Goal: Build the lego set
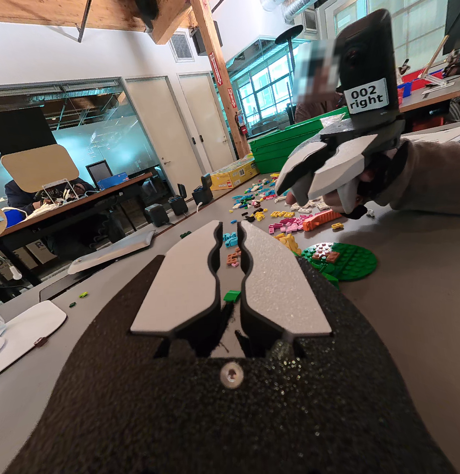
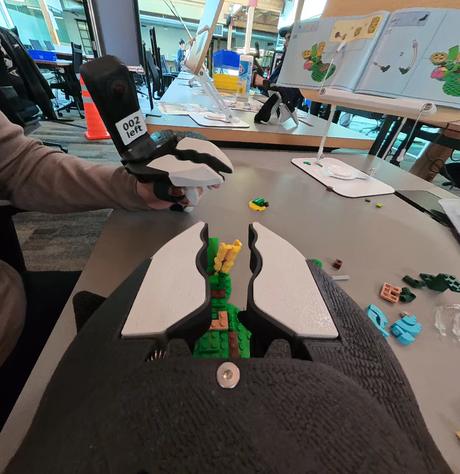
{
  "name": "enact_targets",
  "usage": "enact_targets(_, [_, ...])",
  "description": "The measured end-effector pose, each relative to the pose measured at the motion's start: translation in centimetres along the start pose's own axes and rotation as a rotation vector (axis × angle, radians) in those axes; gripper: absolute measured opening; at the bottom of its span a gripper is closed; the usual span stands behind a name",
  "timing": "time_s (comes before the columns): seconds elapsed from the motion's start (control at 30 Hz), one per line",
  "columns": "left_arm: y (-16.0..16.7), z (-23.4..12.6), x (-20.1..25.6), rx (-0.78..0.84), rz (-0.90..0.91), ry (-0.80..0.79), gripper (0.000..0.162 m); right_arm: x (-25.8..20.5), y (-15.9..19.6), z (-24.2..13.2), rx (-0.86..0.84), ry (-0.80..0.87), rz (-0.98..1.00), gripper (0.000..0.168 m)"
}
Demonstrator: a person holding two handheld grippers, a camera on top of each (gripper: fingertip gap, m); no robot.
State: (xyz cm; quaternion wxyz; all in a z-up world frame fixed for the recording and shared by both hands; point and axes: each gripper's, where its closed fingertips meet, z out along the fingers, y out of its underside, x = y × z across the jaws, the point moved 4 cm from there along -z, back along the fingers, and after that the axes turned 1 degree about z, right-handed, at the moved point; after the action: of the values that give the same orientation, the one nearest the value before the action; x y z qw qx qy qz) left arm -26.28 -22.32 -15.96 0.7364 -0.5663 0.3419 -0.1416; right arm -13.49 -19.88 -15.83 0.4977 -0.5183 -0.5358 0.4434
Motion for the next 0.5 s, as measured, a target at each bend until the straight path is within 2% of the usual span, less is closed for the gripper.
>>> enact_targets(0.27, [-0.2,-0.2,0.1,0.012,-0.022,0.018,0.01,0.1,-0.3,-0.3,0.006,0.024,-0.033,0.028])
enact_targets(0.37, [-0.1,-0.1,0.1,-0.018,-0.085,0.029,0.012,0.3,0.0,-0.5,-0.01,0.042,-0.056,0.027])
enact_targets(0.5, [0.1,0.0,0.7,-0.08,-0.189,0.066,0.015,-0.8,0.3,-0.7,-0.064,-0.027,-0.03,0.016])
